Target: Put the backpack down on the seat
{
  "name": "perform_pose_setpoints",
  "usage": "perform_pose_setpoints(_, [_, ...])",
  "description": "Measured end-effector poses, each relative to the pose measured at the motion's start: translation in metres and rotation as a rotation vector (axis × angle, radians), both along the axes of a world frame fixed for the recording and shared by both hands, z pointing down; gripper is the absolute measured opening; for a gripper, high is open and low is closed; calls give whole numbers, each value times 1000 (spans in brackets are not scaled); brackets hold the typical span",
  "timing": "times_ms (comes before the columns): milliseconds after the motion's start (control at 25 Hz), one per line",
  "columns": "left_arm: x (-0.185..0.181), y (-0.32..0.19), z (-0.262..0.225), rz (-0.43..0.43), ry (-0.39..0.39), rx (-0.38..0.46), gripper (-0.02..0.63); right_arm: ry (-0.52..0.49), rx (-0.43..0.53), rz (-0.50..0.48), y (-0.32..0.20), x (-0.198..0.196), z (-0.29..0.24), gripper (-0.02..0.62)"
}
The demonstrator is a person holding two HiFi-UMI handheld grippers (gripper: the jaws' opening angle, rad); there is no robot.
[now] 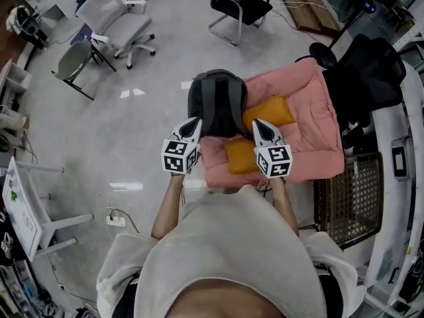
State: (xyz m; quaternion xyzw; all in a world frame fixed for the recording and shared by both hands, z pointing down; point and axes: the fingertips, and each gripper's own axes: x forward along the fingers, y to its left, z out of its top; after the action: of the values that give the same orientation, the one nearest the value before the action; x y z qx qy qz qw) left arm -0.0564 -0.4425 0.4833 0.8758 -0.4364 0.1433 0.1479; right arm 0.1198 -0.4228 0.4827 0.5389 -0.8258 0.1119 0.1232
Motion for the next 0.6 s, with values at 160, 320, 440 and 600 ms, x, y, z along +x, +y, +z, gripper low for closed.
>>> perform_pose_setpoints(160, [-6, 1, -6, -15, 4, 14, 18, 6, -1, 1, 7, 2, -1, -3])
perform_pose_setpoints(320, [-5, 3, -9, -15, 3, 20, 18, 5, -4, 6, 11, 4, -2, -3])
perform_pose_setpoints(440, [-3, 5, -10, -13, 0, 22, 18, 7, 0, 7, 12, 6, -3, -3])
perform_pose_setpoints(600, [1, 8, -8, -11, -2, 18, 18, 6, -5, 11, 16, 9, 0, -3])
